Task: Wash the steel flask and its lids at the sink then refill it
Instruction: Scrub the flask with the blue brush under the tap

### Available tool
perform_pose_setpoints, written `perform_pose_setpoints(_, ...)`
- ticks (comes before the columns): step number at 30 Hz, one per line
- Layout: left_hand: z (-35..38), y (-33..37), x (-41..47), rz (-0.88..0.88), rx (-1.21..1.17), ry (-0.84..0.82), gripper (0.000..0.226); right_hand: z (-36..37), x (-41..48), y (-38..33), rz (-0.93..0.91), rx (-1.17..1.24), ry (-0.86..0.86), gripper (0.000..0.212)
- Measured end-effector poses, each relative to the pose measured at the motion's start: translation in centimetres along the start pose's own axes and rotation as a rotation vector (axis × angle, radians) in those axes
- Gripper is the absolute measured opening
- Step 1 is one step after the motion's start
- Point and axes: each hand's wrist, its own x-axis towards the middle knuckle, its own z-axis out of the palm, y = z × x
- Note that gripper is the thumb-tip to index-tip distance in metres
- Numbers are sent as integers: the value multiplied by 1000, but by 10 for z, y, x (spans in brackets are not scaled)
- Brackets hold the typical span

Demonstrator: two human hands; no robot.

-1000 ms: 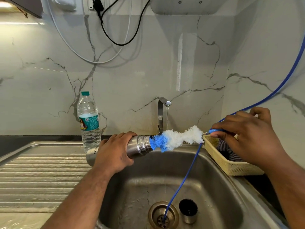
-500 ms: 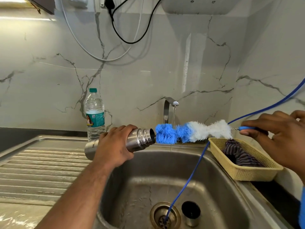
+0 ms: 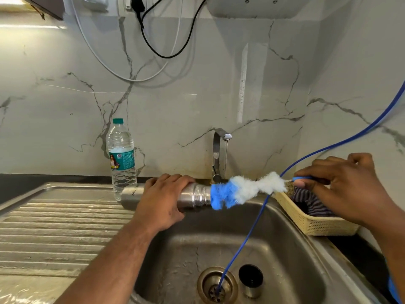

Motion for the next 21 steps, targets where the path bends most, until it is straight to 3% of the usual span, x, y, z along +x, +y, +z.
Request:
perform_pose_setpoints(5,4,16,3,0,-63,5,82,12,2,-15,68,7,-98,27)
perform_pose_setpoints(9,8,19,0,12,-15,25,83,20,1,-33,-7,-18,-60,18)
perform_pose_setpoints(16,14,26,0,-2,-24,75,83,21,1,-44,-67,-75,14,26)
perform_pose_setpoints(21,22,60,-1,171,18,68,87,39,-1,-69,-122,-68,-329,37)
